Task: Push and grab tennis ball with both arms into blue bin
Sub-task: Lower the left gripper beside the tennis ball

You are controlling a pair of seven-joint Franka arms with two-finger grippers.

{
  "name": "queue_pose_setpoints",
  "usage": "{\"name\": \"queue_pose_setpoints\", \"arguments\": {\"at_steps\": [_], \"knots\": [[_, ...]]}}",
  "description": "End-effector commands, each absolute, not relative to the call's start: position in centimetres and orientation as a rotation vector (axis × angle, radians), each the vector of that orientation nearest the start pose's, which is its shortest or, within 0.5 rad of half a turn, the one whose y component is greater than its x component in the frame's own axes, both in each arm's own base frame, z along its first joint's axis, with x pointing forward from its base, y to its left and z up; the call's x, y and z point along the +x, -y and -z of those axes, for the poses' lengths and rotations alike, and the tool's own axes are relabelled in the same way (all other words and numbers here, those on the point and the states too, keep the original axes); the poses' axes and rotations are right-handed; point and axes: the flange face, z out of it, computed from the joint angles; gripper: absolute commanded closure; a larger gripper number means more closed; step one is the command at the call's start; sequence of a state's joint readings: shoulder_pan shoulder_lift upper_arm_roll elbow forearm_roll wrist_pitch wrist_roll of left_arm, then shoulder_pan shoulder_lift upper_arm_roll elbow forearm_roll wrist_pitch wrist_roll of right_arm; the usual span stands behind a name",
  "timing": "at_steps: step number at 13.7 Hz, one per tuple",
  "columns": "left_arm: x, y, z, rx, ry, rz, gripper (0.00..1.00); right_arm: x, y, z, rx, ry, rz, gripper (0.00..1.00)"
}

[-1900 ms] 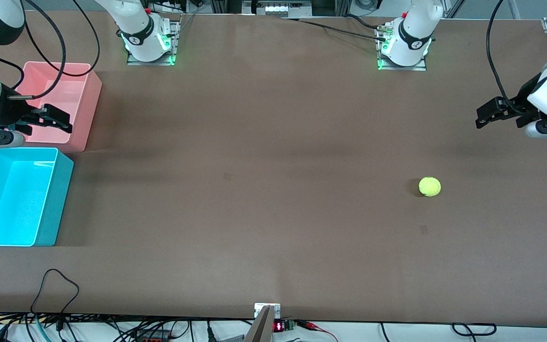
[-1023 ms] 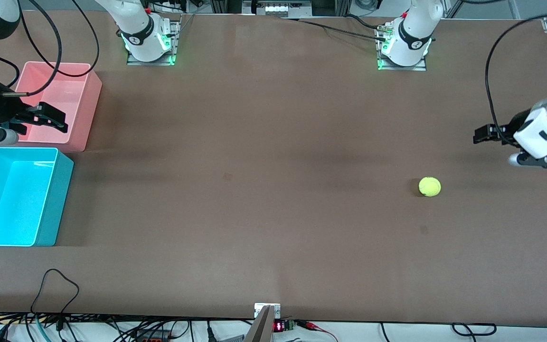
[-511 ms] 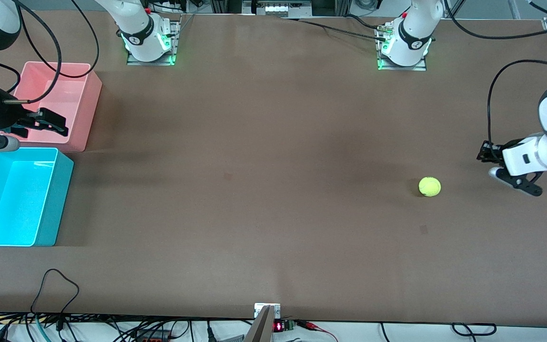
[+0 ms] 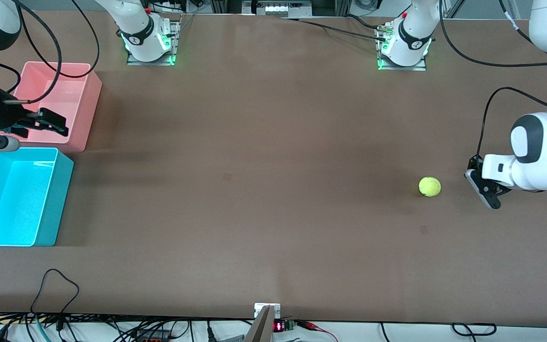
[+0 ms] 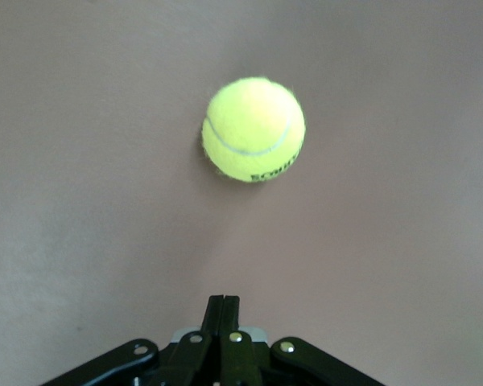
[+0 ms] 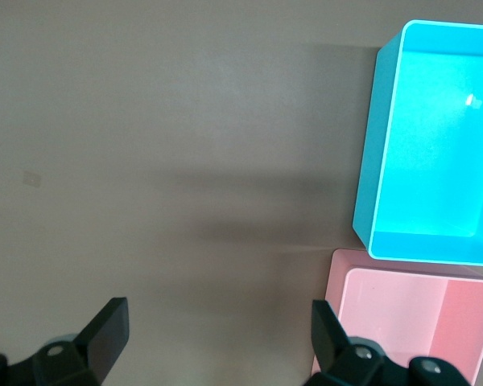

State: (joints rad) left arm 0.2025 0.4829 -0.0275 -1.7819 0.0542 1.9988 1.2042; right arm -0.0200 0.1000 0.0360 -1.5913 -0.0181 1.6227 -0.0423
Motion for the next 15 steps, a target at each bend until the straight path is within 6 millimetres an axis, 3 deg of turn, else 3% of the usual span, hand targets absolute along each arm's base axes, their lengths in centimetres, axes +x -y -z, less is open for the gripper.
{"name": "queue_pose_setpoints", "arguments": {"at_steps": [1,3,5,10,15], "knots": [[62.5,-10.9,-26.0,-2.563,-1.958,-0.315,1.0,58.5,-0.5,-56.3,-3.152,0.08,-0.114,0.0],[62.9,-11.4,-23.7,-2.435,-2.115,-0.268,1.0,58.4,-0.4,-56.3,-3.152,0.075,-0.116,0.0],[63.2,-11.4,-23.5,-2.339,-2.213,-0.239,1.0,58.4,-0.4,-56.3,-3.152,0.077,-0.116,0.0],[63.0,-12.1,-23.1,-2.322,-2.232,-0.229,1.0,58.4,-0.3,-56.3,-3.152,0.072,-0.121,0.0],[62.9,-12.8,-21.5,-2.333,-2.208,-0.198,1.0,58.4,-0.3,-56.2,-3.152,0.072,-0.123,0.0]]}}
